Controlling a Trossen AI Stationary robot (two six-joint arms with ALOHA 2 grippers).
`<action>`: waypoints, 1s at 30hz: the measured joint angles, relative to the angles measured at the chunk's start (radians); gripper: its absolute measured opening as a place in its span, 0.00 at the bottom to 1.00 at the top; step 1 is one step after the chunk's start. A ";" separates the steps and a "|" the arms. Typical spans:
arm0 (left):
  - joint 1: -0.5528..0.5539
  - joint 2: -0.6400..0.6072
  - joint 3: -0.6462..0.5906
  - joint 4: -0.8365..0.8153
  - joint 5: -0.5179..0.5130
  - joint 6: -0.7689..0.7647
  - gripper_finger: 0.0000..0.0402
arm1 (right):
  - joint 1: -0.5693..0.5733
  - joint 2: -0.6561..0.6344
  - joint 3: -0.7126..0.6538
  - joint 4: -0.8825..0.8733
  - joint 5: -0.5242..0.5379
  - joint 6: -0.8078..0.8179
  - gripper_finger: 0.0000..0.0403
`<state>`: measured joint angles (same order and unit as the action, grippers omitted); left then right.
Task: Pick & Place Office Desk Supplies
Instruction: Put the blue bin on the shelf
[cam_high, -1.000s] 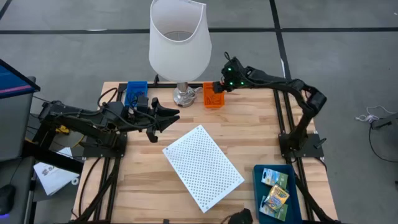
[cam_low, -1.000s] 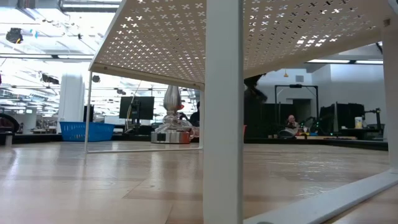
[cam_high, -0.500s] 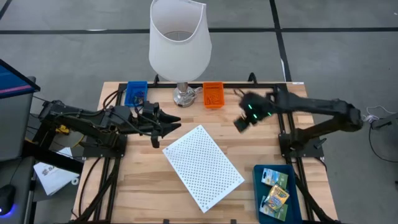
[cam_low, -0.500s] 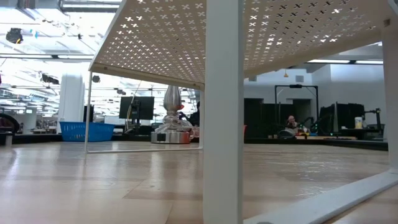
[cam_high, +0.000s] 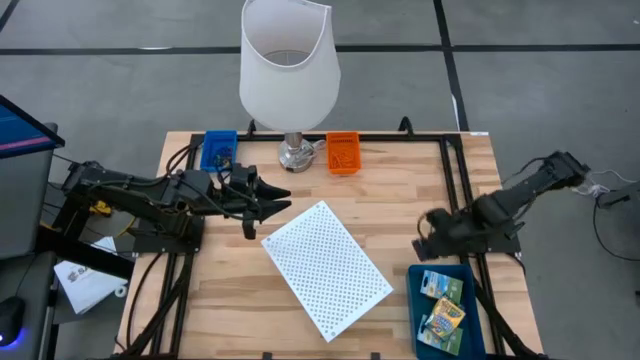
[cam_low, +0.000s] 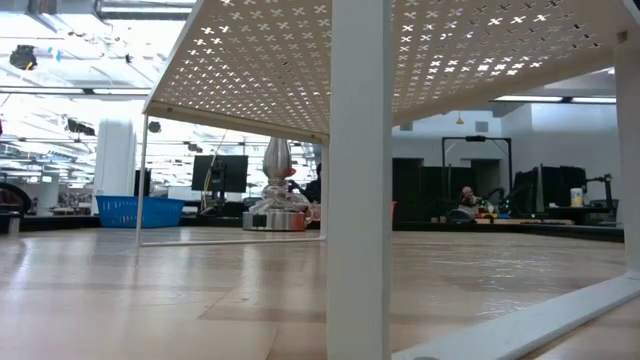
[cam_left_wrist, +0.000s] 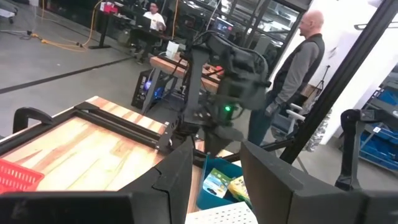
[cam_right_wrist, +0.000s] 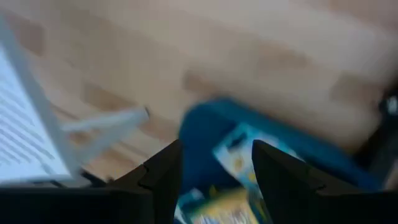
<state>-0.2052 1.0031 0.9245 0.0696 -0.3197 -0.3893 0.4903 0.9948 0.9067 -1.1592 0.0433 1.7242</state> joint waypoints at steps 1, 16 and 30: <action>0.002 0.000 0.000 0.000 0.002 0.000 0.33 | 0.037 0.012 0.000 -0.001 -0.017 0.032 0.46; 0.004 0.000 0.000 0.001 0.001 -0.003 0.33 | 0.336 0.297 0.001 0.479 -0.047 0.415 0.52; 0.004 0.000 0.000 0.012 0.073 -0.018 0.33 | 0.340 0.622 0.165 0.455 -0.050 0.483 0.52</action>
<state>-0.2016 1.0031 0.9245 0.0812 -0.2464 -0.4069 0.8303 1.6169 1.0715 -0.7044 -0.0062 2.2070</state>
